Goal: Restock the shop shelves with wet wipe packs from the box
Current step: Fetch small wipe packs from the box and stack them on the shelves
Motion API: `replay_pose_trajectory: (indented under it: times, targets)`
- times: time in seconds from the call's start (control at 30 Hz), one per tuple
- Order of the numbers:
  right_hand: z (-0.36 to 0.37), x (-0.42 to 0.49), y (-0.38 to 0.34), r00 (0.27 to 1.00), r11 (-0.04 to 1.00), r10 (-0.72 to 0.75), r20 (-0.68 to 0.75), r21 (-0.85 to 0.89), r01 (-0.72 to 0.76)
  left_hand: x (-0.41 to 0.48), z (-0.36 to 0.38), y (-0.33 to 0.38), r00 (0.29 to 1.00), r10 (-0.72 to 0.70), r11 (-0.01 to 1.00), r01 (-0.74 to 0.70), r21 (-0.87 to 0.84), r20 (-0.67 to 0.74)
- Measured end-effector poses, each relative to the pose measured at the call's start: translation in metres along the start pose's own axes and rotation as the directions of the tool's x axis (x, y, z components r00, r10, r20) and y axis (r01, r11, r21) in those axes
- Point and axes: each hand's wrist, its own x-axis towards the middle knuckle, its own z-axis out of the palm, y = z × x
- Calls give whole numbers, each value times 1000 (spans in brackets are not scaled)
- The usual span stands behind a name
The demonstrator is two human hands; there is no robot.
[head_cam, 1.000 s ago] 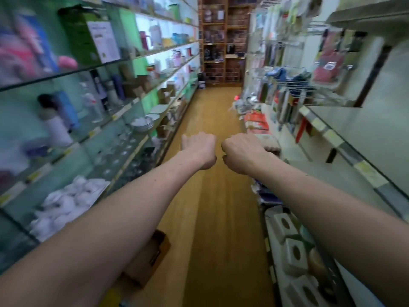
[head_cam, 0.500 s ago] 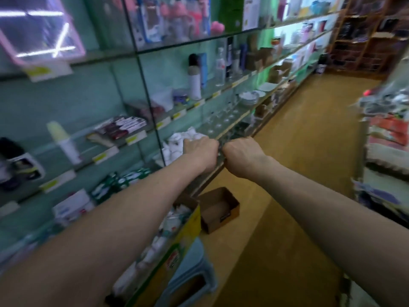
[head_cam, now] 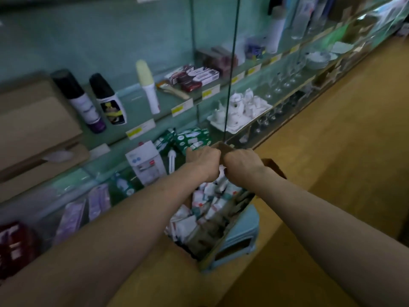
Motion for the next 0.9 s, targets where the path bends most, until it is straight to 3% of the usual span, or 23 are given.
replay_pose_trajectory:
  times: [0.4,0.53,0.8,0.9]
  targets:
    - [111,54,-41,966,997,-69,247,43,61,19,110,-89,973,-107,989,125,-75,203]
    - [160,68,-53,929,990,-128,347,100,98,28,149,-102,937,-148,956,217,-197,316]
    - [240,97,-78,887,971,-221,405,178,161,54,218,-121,875,-249,893,373,-250,416]
    - [261,98,-90,844,951,-307,440,175,254,58,234,-129,875,-260,862,401,-311,408]
